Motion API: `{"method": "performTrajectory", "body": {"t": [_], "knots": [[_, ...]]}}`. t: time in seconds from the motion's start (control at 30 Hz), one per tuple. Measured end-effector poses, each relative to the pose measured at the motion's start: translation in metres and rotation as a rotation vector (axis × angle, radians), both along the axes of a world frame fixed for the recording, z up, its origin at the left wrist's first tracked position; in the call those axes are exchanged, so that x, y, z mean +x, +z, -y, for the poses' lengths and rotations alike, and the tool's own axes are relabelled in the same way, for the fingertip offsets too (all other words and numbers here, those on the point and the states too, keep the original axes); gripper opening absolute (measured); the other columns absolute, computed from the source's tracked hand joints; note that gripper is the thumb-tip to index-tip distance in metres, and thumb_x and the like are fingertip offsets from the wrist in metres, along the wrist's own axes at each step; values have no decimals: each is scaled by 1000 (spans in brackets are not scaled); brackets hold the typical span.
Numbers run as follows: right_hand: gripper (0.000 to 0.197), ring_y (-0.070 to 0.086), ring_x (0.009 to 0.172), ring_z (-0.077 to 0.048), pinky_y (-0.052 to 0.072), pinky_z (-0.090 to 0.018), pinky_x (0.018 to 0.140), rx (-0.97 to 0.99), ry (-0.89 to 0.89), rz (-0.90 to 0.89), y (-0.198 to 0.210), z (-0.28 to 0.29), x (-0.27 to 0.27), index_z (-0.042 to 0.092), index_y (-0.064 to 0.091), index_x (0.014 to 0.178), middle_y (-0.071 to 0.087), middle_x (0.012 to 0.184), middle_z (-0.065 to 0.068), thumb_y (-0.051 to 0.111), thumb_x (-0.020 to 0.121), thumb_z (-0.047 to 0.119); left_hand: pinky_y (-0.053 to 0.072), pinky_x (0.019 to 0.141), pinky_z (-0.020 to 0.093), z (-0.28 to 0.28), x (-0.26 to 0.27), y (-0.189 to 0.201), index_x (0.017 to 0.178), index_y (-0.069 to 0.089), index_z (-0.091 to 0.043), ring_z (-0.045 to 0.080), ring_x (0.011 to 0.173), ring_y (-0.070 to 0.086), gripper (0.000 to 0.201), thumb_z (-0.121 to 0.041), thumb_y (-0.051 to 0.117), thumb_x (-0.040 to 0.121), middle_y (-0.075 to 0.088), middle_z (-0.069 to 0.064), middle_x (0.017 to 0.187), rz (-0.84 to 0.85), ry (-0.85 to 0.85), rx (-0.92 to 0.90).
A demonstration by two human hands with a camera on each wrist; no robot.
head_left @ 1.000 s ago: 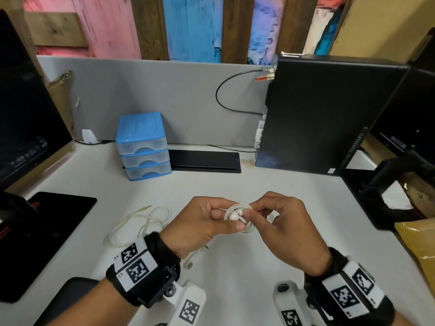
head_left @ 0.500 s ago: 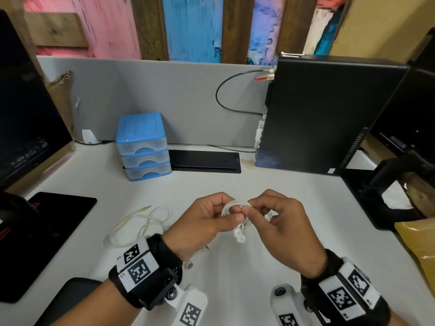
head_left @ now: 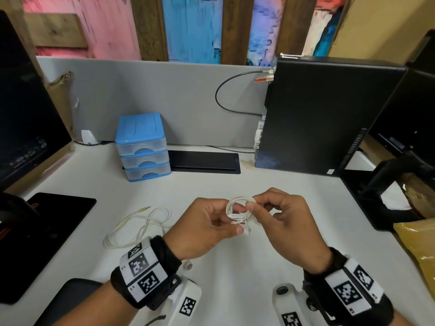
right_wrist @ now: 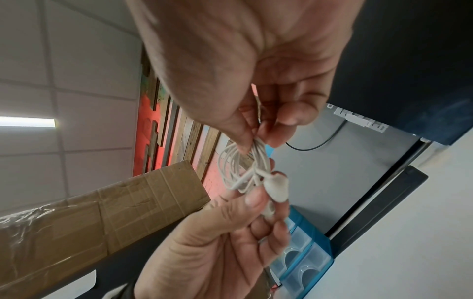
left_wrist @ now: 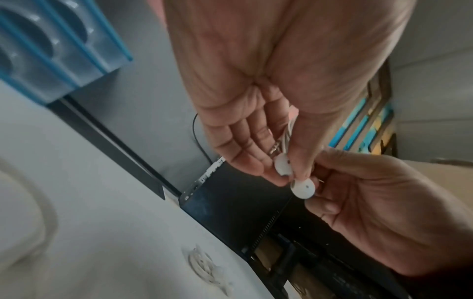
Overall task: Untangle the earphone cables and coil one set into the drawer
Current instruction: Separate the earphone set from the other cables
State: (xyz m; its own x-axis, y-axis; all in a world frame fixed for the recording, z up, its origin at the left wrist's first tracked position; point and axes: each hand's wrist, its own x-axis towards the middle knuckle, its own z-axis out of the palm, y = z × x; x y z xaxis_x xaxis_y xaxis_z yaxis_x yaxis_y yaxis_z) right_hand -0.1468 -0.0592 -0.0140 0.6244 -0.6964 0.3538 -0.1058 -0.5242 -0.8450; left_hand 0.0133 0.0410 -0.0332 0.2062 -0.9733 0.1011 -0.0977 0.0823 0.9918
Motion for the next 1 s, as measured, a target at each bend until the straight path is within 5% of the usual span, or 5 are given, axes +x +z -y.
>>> {"method": "performTrajectory", "body": {"t": [0.2,0.47,0.6,0.77,1.0], "knots": [[11,61,69,-12,40,-10,59,-15,23,-76,1,-5,3,24,78,78,68,72,11,73,87,19,53,87,46,6,-3,-6,102,70,-3,34,87,67,22,-3,76,81,72,17,97,-28,54,-49],[28,44,49,-8,40,-25,55,173,107,-525,-27,41,-8,4,67,62,54,53,-6,71,87,16,56,90,32,12,10,-26,108,69,-25,15,96,69,43,-15,86,71,74,-1,103,31,136,230],[34,42,37,0,37,-15,48,181,66,-873,-45,63,-9,18,64,51,51,41,10,72,84,20,51,66,17,14,26,-23,102,70,-18,9,78,69,31,-6,81,75,73,8,101,-87,209,250],[44,45,49,-10,37,-20,51,97,-29,-993,-50,74,0,16,49,44,47,48,8,74,79,21,45,65,22,14,39,-23,102,70,-19,13,80,65,28,-11,80,76,74,9,101,-76,253,294],[30,62,64,-12,42,-22,55,60,-164,-1021,-42,65,-3,18,61,59,64,63,7,80,70,38,47,75,29,11,63,-16,104,70,-21,16,90,66,28,-17,80,78,75,3,99,-66,323,309]]}}
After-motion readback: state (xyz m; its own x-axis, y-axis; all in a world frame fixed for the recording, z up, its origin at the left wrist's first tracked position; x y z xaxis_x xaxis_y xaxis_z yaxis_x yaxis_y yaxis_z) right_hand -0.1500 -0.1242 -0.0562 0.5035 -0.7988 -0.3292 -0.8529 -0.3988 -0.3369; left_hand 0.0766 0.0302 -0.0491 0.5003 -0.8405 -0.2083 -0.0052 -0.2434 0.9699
